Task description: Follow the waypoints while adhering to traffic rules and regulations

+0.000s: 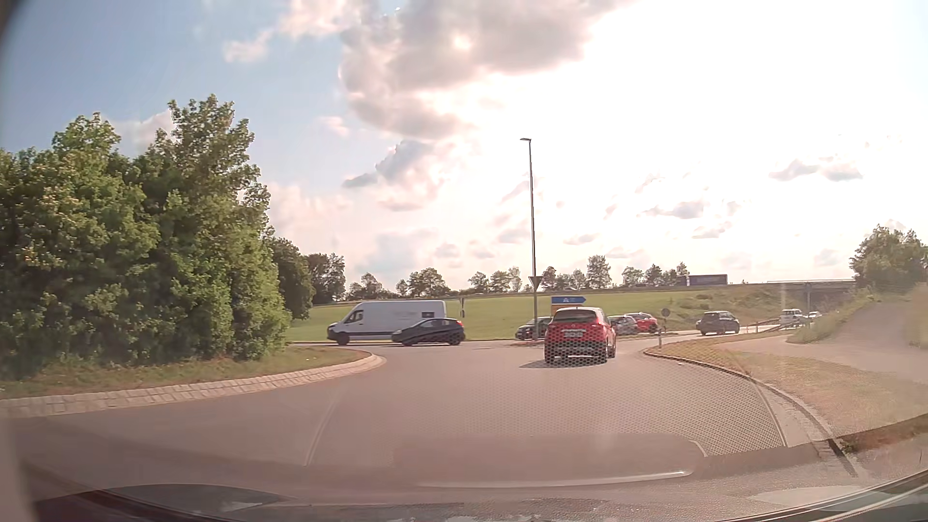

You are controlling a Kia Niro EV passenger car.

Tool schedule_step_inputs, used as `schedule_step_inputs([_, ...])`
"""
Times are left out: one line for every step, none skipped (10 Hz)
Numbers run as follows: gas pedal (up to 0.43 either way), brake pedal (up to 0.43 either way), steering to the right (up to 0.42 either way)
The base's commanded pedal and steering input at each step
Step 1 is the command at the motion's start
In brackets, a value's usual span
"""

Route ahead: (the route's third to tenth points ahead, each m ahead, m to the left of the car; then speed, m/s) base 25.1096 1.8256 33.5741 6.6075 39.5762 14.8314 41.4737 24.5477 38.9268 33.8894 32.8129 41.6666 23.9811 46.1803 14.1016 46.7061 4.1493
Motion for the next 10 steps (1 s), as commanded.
schedule_step_inputs([0.157,0.018,0.311])
schedule_step_inputs([0.157,0.018,0.278])
schedule_step_inputs([0.157,0.018,0.24])
schedule_step_inputs([0.157,0.018,0.214])
schedule_step_inputs([0.157,0.018,0.183])
schedule_step_inputs([0.157,0.012,0.162])
schedule_step_inputs([0.157,0.012,0.146])
schedule_step_inputs([0.157,0.012,0.136])
schedule_step_inputs([0.157,0.018,0.121])
schedule_step_inputs([0.13,0.012,0.101])
